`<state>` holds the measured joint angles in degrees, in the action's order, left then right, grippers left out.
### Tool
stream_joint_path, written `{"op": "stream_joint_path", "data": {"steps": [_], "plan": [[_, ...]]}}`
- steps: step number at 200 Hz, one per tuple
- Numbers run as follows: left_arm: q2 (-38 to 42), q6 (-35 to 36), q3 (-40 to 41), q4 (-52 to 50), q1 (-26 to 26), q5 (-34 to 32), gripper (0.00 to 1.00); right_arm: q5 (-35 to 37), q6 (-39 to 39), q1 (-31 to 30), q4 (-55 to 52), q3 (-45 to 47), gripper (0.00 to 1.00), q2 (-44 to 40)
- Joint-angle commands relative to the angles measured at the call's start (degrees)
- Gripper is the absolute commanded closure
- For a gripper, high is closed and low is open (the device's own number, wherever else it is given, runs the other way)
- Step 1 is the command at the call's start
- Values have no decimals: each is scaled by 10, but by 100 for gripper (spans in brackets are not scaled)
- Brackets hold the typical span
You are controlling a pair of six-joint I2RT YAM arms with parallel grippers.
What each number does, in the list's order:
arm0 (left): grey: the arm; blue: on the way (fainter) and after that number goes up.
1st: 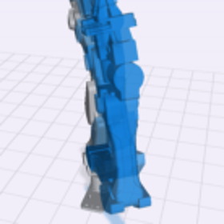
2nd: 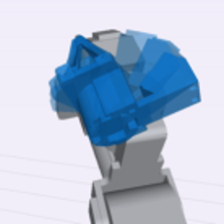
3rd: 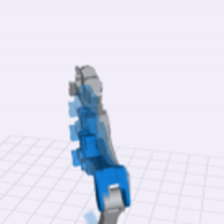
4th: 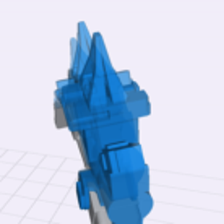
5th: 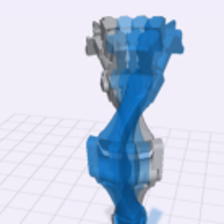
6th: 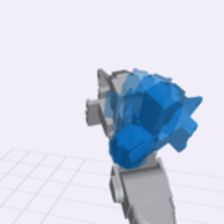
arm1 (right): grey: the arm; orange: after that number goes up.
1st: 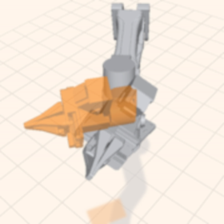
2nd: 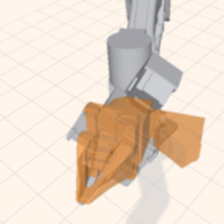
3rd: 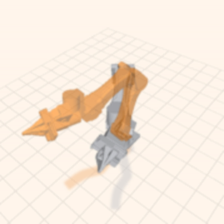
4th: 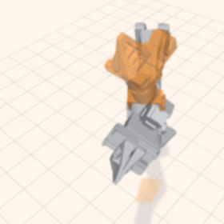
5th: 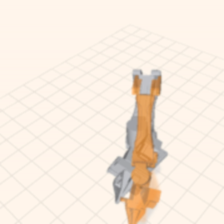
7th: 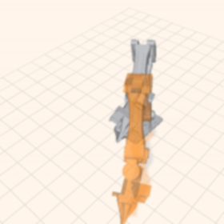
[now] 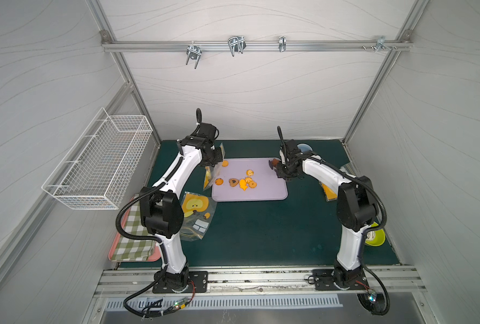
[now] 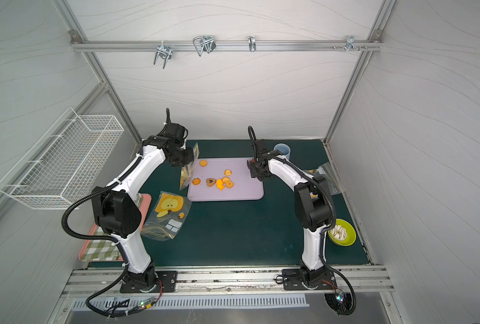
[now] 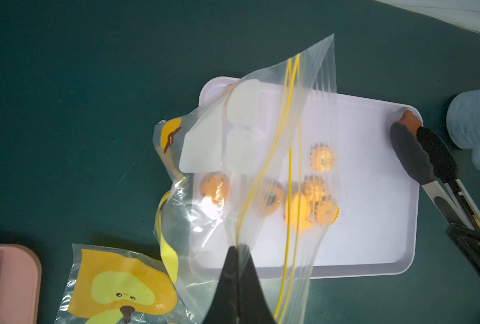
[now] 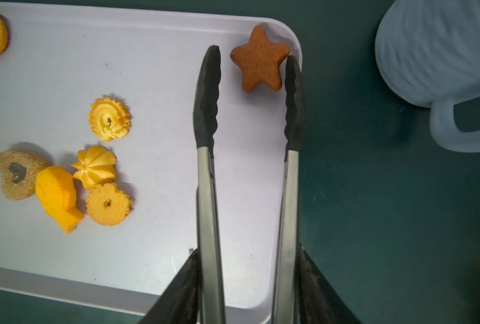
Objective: Put the cookies into a resealable bag to prevent moisture
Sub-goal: Pick up the cookie from the tray.
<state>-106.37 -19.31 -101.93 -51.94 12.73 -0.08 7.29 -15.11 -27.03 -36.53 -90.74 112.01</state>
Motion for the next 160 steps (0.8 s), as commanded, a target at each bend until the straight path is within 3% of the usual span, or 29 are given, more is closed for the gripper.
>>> {"op": "stream_joint_path", "data": {"steps": [1,85,160], "plan": [[13,-3,-1,15,-4,6,100,9,6,-1,-20,-21,48,20],[14,-3,0,15,-5,8,100,26,13,-1,-25,-37,61,35],[12,0,0,15,-6,17,100,-4,22,-18,64,74,66,-80]]}}
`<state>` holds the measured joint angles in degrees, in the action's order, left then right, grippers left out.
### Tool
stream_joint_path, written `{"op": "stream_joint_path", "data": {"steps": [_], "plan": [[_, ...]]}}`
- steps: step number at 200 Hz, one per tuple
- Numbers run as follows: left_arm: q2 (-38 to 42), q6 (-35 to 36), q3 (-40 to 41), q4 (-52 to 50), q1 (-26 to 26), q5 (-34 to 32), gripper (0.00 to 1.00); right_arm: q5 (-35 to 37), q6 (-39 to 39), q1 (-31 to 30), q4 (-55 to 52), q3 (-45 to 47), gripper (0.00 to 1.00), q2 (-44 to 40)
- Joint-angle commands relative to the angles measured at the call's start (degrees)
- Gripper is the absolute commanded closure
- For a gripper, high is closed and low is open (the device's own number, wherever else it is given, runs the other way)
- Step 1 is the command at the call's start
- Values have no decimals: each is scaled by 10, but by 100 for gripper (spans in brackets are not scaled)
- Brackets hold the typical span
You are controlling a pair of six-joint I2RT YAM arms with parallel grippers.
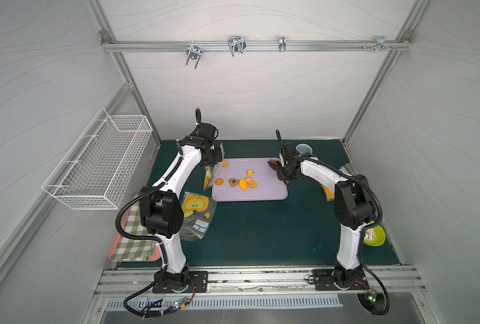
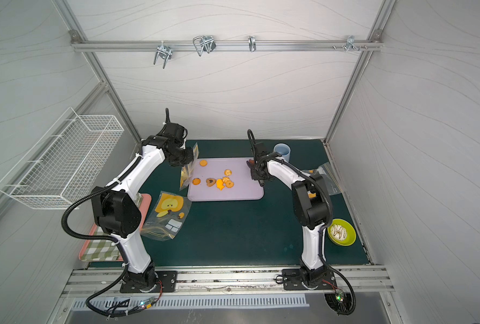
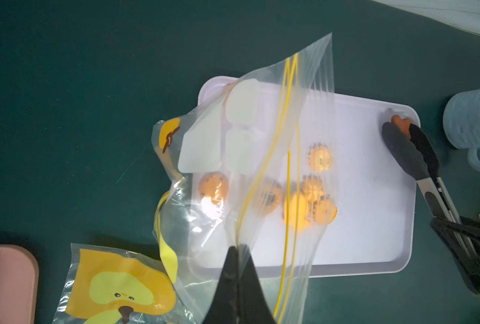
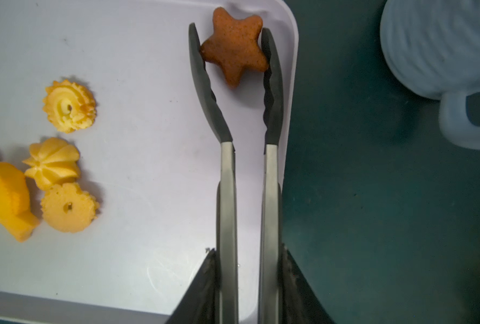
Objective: Put the cookies into a resealable bag to prevent moisture
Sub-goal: Pick up the cookie from the tray, then place the cookie in the ziploc bag.
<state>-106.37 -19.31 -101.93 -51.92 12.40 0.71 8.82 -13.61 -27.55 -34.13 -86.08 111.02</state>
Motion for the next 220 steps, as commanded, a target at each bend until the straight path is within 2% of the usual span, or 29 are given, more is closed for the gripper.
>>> {"op": "stream_joint_path", "data": {"steps": [1,48,111,159,220], "plan": [[12,0,0,15,-3,9,100,-21,8,-13,42,30,66,-72],[4,6,0,22,-2,42,100,-65,1,-25,89,119,67,-167],[-17,7,-2,30,-2,90,100,-157,31,-52,117,142,68,-244],[-26,10,-5,29,0,107,100,-191,98,-94,99,96,68,-250],[-31,12,-9,24,3,107,100,-200,103,-120,98,15,69,-207]]}}
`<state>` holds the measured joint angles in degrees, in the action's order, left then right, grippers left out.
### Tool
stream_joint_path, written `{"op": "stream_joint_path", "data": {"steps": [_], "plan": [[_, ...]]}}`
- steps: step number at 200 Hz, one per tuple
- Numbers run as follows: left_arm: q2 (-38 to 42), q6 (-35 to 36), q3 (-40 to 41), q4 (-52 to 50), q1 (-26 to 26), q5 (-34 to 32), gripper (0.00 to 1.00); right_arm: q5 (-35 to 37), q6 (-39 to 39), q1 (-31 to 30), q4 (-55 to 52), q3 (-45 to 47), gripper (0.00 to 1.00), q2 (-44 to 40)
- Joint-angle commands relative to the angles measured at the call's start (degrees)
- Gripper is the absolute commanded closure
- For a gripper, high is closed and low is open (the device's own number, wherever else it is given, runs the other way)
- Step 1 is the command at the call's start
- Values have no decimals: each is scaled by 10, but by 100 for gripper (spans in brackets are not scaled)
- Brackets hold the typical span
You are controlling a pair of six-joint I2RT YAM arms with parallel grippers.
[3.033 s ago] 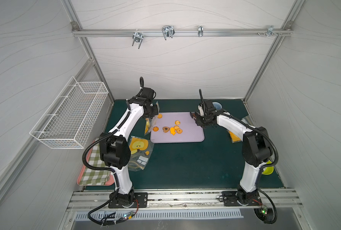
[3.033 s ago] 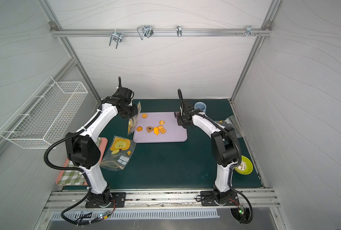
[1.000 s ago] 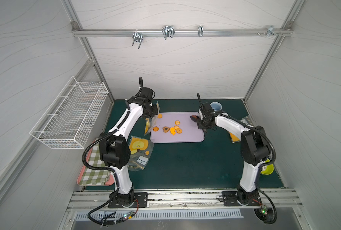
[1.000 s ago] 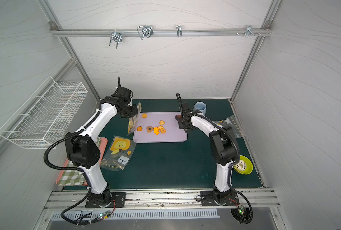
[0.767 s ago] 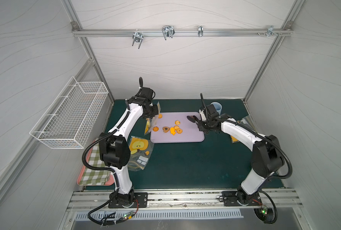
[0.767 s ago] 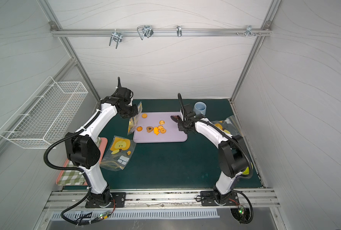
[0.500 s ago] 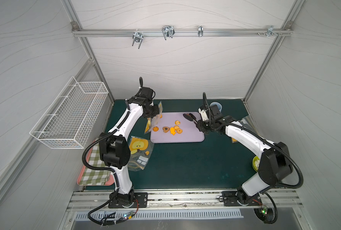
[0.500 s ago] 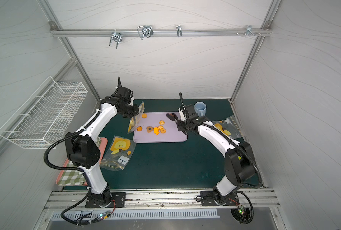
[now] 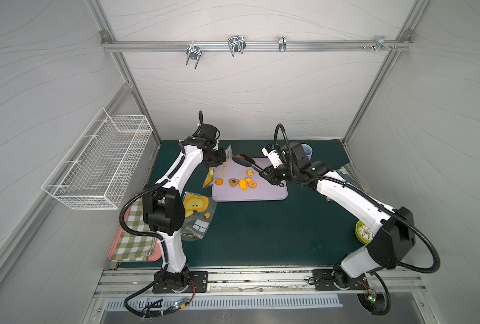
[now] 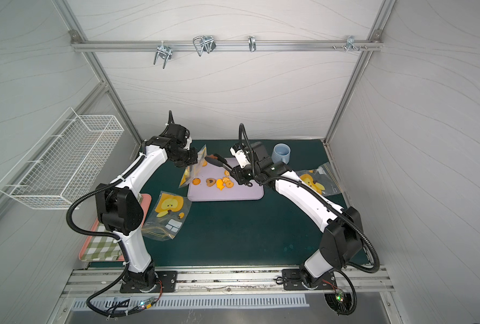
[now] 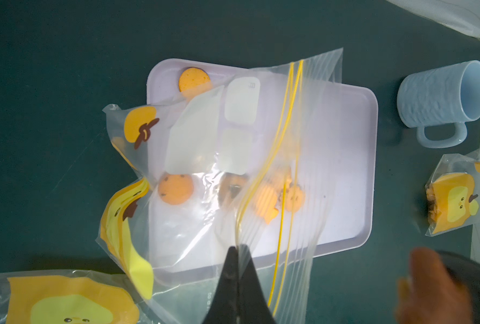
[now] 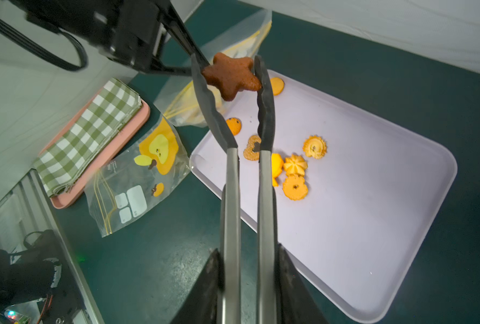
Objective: Put the cookies into a resealable bag to prevent moisture
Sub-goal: Place the cookie in the ziploc bag.
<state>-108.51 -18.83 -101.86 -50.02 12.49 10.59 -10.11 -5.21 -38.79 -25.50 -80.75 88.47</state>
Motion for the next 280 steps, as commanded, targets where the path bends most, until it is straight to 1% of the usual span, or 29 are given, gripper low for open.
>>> {"op": "stream_joint_path", "data": {"steps": [1,32,37,106,134,154,211,251,280], "plan": [[-10,7,-10,5,2,8,100,-10,19,-8,11,-39,69,19],[-10,7,-8,7,4,12,100,-10,20,-9,2,-75,70,59],[-10,7,-9,7,3,12,100,-11,20,-9,0,-80,71,66],[-6,10,-8,7,4,10,100,-14,45,-19,-27,-128,72,132],[-4,10,-10,4,4,1,100,31,74,-30,-60,-131,72,136],[-4,11,-9,4,4,0,100,51,90,-33,-79,-131,72,136],[2,11,-7,6,4,-5,100,78,141,-51,-129,-146,72,159],[0,11,-6,10,5,8,100,56,143,-62,-109,-166,72,172],[0,11,-5,10,6,10,100,45,134,-62,-99,-210,71,208]]}}
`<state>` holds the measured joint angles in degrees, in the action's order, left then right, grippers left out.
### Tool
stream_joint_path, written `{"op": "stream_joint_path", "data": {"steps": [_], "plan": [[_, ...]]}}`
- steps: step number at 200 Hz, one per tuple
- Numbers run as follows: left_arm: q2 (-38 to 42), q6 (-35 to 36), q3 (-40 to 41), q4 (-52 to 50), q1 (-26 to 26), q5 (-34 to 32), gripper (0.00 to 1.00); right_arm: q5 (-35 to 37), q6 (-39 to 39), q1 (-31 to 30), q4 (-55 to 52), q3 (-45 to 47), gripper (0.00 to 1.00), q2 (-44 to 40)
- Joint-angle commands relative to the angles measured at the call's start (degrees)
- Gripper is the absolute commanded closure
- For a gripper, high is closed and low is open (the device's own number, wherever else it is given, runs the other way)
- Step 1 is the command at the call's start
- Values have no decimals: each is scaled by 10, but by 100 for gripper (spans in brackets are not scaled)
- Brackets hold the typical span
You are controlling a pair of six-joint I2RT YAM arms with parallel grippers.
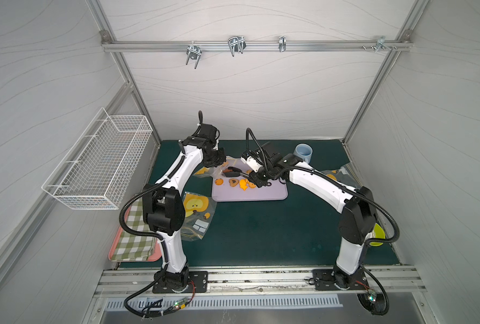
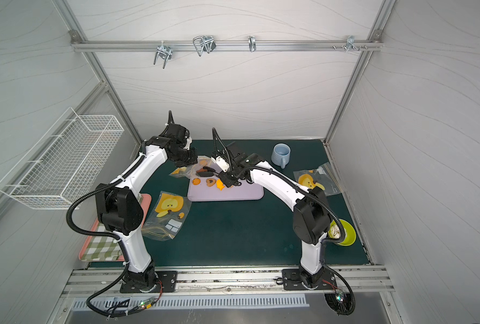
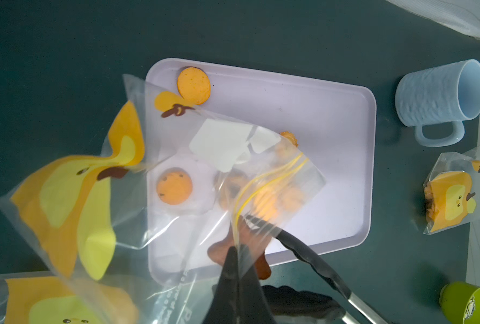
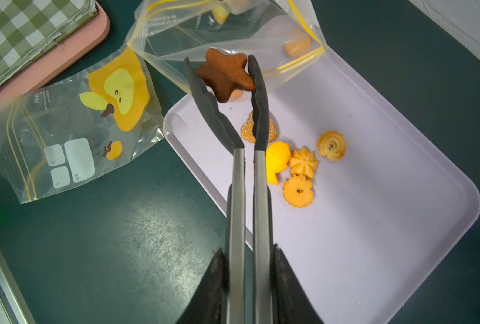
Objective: Put the cookies into a resealable bag to prevent moisture
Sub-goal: Place the cookie in the ziploc bag.
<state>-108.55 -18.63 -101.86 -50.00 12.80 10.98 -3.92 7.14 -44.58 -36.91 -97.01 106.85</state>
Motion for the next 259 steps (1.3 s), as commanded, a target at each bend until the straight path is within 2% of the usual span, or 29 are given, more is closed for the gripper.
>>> {"op": "stream_joint_path", "data": {"steps": [1,40,75,139,170,176,188,197,223,259], "plan": [[0,9,-5,10,3,6,100,-17,10,-5,15,-50,71,26],[-1,9,-4,9,3,2,100,7,5,-9,-13,-111,72,78],[3,4,-7,-1,3,-39,100,26,5,-9,-17,-95,73,84],[45,-46,15,-29,-2,-165,100,-43,14,-9,-22,-98,73,108],[62,-47,46,-1,-4,-144,100,-61,6,-9,-16,-112,67,121],[61,-47,46,1,-4,-137,100,-62,4,-9,-10,-110,64,120],[56,-46,42,-1,-4,-128,100,-66,-3,-9,1,-103,49,116],[54,-46,42,-1,-4,-124,100,-69,-6,-8,7,-99,46,114],[52,-45,42,0,-4,-122,100,-73,-12,-8,16,-94,44,108],[48,-43,41,0,-4,-121,100,-86,-25,-4,45,-69,50,85]]}}
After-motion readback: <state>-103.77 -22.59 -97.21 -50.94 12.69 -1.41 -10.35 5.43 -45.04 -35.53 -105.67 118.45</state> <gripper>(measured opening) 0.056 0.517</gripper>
